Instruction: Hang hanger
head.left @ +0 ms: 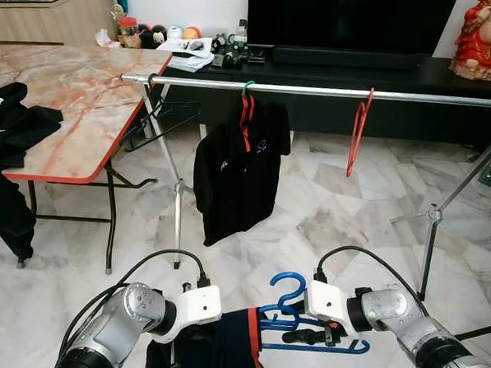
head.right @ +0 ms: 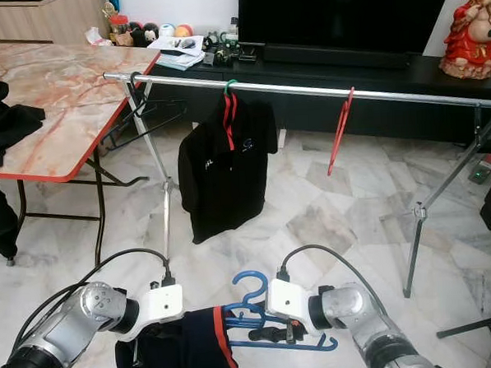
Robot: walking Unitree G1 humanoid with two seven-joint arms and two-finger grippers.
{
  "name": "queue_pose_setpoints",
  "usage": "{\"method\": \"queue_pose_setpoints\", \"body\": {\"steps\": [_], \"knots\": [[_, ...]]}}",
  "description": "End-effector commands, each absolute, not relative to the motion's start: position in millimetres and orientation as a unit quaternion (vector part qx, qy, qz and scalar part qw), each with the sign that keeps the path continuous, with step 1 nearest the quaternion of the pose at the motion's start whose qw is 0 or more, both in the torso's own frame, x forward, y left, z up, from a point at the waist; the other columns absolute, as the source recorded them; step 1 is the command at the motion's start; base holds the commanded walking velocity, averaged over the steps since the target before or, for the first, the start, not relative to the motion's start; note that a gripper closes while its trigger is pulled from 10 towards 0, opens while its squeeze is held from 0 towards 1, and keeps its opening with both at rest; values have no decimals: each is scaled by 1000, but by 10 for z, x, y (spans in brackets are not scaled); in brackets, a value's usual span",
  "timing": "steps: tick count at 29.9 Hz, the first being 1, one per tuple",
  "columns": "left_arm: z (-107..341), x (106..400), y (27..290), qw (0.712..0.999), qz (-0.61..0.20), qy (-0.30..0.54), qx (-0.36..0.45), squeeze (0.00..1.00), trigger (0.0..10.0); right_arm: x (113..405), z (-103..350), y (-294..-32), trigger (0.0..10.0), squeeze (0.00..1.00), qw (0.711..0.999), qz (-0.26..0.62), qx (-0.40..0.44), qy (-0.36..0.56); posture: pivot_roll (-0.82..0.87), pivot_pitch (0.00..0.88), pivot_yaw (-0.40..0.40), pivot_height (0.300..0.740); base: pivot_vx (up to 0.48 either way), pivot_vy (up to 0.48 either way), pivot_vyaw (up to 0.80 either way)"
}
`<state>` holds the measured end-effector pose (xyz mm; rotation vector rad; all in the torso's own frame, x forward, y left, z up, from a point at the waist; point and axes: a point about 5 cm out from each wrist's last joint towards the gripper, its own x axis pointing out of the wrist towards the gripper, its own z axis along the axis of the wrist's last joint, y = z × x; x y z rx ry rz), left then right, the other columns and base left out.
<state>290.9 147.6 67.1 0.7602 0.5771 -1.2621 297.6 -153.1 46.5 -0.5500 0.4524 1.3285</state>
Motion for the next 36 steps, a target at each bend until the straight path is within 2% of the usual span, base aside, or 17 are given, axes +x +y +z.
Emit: {"method": "queue_pose_setpoints", "body": {"steps": [1,12,15,30,31,32,33,34,36], "knots": [[709,2908,1455,699,-571,251,349,0,0,2950,427,-1544,0,0,727,604,-244,216,60,57,-58,740,0,0,0],[730,2913,1424,698,-574,245,350,0,0,2927,400,-1537,0,0,737,602,-218,219,60,54,-59,740,0,0,0],[731,2912,1425,698,-574,245,350,0,0,2940,412,-1508,0,0,746,599,-197,214,62,51,-58,740,0,0,0],[833,2961,1390,702,-579,218,352,0,39,2906,376,-1473,0,0,749,601,-179,214,60,31,-52,740,0,0,0],[843,2963,1384,704,-580,215,349,0,2510,2906,375,-1472,0,0,750,600,-177,214,58,30,-52,740,0,0,0],[851,2965,1379,706,-581,213,346,0,3333,2905,374,-1471,0,0,750,600,-177,214,58,30,-52,740,0,0,0],[863,2966,1372,708,-582,211,339,475,6706,2900,370,-1470,0,0,751,600,-176,214,59,30,-52,740,0,0,0],[879,2967,1366,710,-585,208,332,1000,9765,2895,364,-1470,0,0,751,600,-174,214,59,34,-53,740,0,0,0],[884,2968,1366,710,-585,207,332,1000,9765,2894,363,-1470,0,0,751,600,-174,214,59,35,-53,740,0,0,0]]}}
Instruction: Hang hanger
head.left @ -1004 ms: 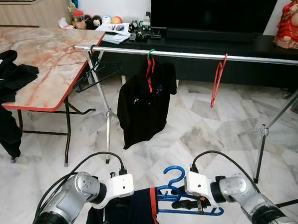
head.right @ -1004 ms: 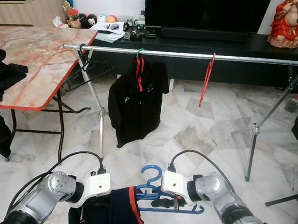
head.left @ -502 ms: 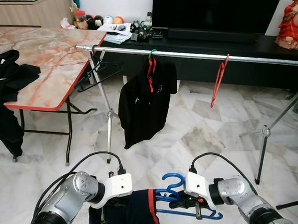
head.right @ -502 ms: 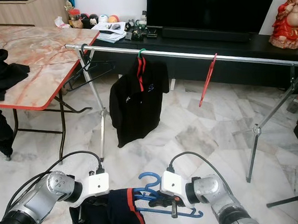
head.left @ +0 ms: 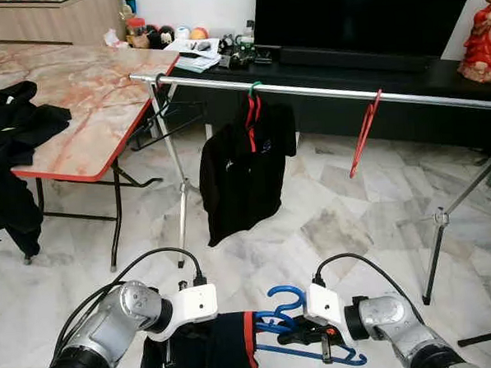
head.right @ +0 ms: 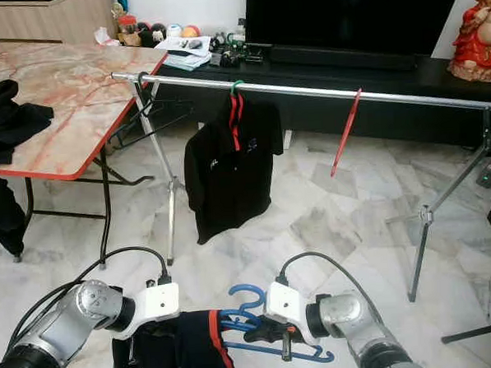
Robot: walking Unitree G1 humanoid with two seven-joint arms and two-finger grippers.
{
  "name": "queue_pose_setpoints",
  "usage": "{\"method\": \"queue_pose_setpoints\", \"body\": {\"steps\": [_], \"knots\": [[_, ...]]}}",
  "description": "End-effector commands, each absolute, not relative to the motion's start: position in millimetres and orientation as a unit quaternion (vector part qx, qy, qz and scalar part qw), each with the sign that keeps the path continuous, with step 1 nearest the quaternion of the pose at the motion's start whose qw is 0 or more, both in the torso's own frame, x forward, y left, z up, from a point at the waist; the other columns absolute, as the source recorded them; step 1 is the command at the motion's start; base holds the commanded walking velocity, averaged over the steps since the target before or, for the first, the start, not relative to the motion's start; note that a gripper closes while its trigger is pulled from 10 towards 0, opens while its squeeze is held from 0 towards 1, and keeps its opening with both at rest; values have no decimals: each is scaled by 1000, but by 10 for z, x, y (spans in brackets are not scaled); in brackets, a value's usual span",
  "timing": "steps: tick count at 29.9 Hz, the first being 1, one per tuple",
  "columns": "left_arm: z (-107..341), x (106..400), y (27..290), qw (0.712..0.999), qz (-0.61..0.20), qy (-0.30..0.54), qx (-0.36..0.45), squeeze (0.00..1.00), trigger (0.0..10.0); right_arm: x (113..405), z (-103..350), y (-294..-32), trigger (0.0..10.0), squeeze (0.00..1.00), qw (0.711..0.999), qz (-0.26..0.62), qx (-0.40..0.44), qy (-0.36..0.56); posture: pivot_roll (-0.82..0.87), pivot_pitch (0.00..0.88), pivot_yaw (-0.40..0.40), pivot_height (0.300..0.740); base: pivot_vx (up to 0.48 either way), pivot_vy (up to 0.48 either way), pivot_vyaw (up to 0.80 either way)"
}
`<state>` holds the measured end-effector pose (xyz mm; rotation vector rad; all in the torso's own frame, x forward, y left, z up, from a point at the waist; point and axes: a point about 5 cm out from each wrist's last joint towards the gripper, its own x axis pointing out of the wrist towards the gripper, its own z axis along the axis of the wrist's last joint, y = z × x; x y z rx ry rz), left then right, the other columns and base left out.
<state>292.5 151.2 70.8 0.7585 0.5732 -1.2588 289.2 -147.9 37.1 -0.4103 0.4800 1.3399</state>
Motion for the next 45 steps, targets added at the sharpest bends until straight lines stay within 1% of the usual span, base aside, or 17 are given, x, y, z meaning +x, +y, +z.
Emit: {"method": "queue_pose_setpoints", "body": {"steps": [1,7,11,19,20,23,28,30,31,33,34,36,38,40,44,45], "knots": [[896,2970,1367,709,-589,201,332,1000,10000,2895,363,-1470,0,0,753,598,-173,213,59,36,-53,740,0,0,0],[932,3016,1476,705,-583,207,346,1000,10000,2895,357,-1468,0,0,762,589,-169,208,58,45,-53,740,0,0,0],[954,3028,1482,706,-583,206,346,1000,10000,2889,349,-1475,0,0,766,585,-166,207,58,47,-51,740,0,0,0],[950,2962,1505,694,-601,212,334,1000,10000,2889,345,-1495,0,0,781,570,-160,198,53,54,-53,740,0,0,0],[953,2963,1511,694,-601,212,334,1000,10000,2891,345,-1500,0,0,784,567,-160,197,53,54,-53,740,0,0,0],[1017,3011,1575,707,-588,208,335,1000,10000,2917,362,-1529,0,0,800,548,-156,189,53,57,-54,740,0,0,0],[1046,3020,1591,712,-584,205,332,1000,10000,2935,374,-1535,0,0,811,535,-153,181,52,59,-56,740,0,0,0],[1069,3029,1591,720,-580,197,328,1000,10000,2954,387,-1542,0,0,822,521,-154,173,52,59,-56,740,0,0,0],[1101,3051,1594,734,-569,186,322,1000,10000,2989,414,-1554,0,0,837,500,-153,161,48,59,-56,740,0,0,0],[1118,3063,1596,741,-563,181,316,1000,10000,3012,431,-1564,0,0,846,487,-153,155,48,59,-56,740,0,0,0],[1147,3091,1603,758,-550,169,307,1000,10000,3046,464,-1583,0,0,859,468,-151,143,45,59,-55,740,0,0,0],[1161,3105,1622,773,-536,164,295,1000,10000,3090,501,-1616,0,0,878,438,-142,131,42,61,-56,740,0,0,0],[1165,3104,1625,778,-533,161,292,1000,10000,3097,511,-1625,0,0,881,432,-141,128,42,61,-56,740,0,0,0],[1173,3090,1626,797,-520,148,267,1000,10000,3153,562,-1679,0,0,903,394,-127,115,43,60,-58,740,0,0,0],[1143,3064,1604,807,-515,147,250,1000,10000,3197,621,-1678,0,0,911,379,-128,99,44,60,-58,740,0,0,0],[1102,3071,1593,814,-503,150,248,1000,10000,3228,661,-1662,0,0,914,373,-130,92,42,59,-60,740,0,0,0]]}}
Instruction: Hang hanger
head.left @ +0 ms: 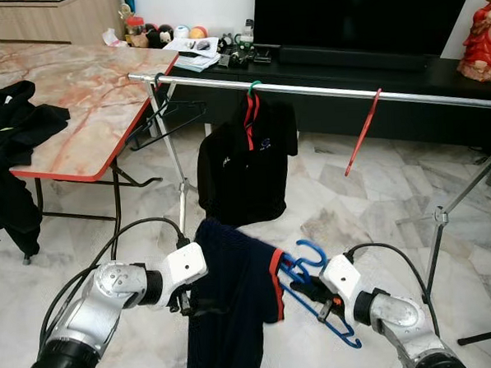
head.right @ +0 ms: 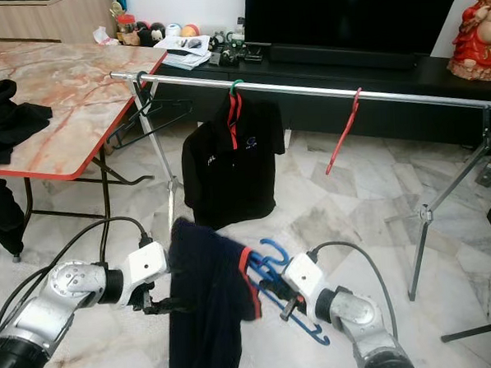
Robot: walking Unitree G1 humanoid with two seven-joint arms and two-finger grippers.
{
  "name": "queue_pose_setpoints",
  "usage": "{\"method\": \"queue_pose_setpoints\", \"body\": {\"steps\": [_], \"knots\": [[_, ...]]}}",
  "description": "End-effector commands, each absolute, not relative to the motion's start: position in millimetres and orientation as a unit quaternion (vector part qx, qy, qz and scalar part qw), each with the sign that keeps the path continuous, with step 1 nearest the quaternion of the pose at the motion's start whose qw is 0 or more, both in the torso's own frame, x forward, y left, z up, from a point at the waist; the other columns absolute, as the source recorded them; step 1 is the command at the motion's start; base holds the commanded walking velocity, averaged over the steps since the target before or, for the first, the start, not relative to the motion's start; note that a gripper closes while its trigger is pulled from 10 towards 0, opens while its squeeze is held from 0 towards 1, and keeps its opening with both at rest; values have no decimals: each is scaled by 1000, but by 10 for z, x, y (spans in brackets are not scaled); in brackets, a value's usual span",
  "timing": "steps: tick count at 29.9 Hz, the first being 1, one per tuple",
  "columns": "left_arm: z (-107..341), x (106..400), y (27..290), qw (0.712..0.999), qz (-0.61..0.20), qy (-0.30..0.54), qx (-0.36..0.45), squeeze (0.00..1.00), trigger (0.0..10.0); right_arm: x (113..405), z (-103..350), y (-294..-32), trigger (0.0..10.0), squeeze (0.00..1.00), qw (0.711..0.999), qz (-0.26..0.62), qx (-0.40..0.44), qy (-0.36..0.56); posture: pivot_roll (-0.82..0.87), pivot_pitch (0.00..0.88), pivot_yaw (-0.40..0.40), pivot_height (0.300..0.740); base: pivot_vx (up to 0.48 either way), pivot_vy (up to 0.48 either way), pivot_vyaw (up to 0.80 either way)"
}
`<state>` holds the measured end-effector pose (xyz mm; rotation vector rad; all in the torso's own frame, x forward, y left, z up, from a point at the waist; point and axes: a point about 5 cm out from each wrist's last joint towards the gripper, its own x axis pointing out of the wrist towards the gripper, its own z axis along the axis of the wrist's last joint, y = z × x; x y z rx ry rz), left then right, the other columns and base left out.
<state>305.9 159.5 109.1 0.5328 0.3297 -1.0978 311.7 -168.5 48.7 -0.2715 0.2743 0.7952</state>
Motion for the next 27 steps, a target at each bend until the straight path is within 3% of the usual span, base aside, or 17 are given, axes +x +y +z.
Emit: {"method": "queue_pose_setpoints", "body": {"steps": [1,2,3,4,10,19,20,27], "knots": [[1086,3072,1590,817,-499,151,247,1000,10000,3238,676,-1653,0,0,915,373,-129,89,42,59,-60,740,0,0,0],[1060,3076,1586,820,-492,152,249,980,10000,3254,703,-1641,0,0,916,372,-128,83,40,59,-59,740,0,0,0],[990,3091,1577,830,-472,159,251,376,10000,3297,753,-1625,0,0,920,363,-126,77,37,57,-59,740,0,0,0],[942,3108,1571,838,-454,161,255,0,10000,3317,781,-1609,0,0,920,364,-127,74,36,56,-58,740,0,0,0],[708,3182,1513,899,-348,176,198,0,10000,3396,930,-1480,0,0,910,381,-150,58,30,51,-66,740,0,0,0],[626,3302,1405,936,-266,162,164,0,10000,3447,1170,-1274,0,0,899,408,-156,25,17,46,-69,740,0,0,0],[637,3310,1390,939,-266,158,152,1000,10000,3449,1185,-1255,0,0,899,409,-154,24,17,46,-69,740,0,0,0],[649,3355,1327,947,-252,152,131,1000,10000,3424,1242,-1146,0,0,894,421,-153,15,13,39,-67,740,0,0,0]]}}
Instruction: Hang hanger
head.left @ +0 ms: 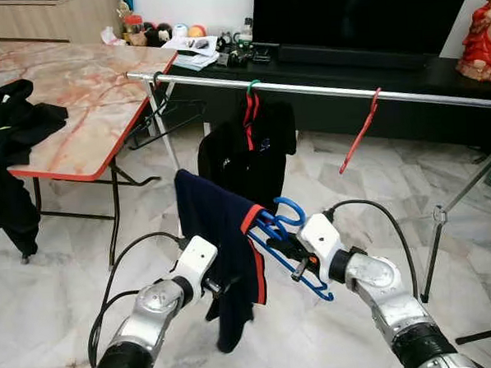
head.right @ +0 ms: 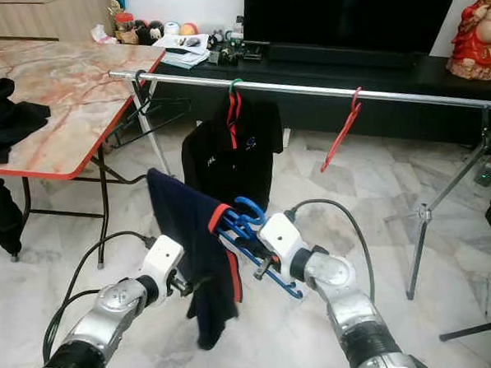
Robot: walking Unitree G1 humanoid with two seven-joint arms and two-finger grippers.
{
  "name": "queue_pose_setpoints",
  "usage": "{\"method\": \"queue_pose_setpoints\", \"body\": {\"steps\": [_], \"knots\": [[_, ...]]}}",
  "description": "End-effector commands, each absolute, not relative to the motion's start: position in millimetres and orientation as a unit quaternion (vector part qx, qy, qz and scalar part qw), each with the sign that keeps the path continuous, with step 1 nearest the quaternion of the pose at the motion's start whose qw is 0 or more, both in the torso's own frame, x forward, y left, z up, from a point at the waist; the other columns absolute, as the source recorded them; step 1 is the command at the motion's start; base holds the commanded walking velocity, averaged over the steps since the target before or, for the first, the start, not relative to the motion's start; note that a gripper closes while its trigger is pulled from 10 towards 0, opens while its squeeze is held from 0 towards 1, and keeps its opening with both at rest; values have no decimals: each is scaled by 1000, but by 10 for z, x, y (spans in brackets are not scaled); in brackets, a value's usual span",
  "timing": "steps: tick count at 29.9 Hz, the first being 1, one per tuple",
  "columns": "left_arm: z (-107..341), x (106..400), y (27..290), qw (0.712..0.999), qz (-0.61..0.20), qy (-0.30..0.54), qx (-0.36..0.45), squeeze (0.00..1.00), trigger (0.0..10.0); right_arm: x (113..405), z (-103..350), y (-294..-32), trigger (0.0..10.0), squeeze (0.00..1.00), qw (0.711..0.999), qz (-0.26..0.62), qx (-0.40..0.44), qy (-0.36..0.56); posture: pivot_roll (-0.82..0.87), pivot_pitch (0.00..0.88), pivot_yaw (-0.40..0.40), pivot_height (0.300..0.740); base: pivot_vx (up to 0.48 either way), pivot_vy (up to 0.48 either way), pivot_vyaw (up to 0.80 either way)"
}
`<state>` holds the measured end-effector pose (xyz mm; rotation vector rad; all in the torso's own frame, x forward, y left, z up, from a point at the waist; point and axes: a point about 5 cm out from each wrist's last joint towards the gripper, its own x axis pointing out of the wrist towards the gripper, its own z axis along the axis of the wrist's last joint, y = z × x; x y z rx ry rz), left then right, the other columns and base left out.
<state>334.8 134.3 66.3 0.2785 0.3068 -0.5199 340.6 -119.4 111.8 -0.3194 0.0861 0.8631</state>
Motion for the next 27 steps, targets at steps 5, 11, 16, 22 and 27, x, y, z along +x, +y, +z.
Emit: {"method": "queue_pose_setpoints", "body": {"steps": [5,11,16,22,27], "knots": [[642,3393,1319,953,-226,149,136,1000,10000,3384,1256,-1072,0,0,888,435,-151,12,12,31,-64,740,0,0,0],[627,3440,1373,967,-160,157,122,0,10000,3351,1275,-1013,0,0,885,442,-147,9,7,23,-62,740,0,0,0],[668,3472,1372,973,-142,148,101,0,10000,3338,1288,-990,0,0,884,446,-140,7,10,28,-64,740,0,0,0],[664,3485,1391,976,-127,143,102,0,353,3305,1299,-971,0,0,880,454,-139,6,7,35,-63,740,0,0,0],[674,3500,1420,981,-108,141,82,0,0,3277,1290,-976,0,0,880,456,-134,10,2,43,-63,740,0,0,0]]}}
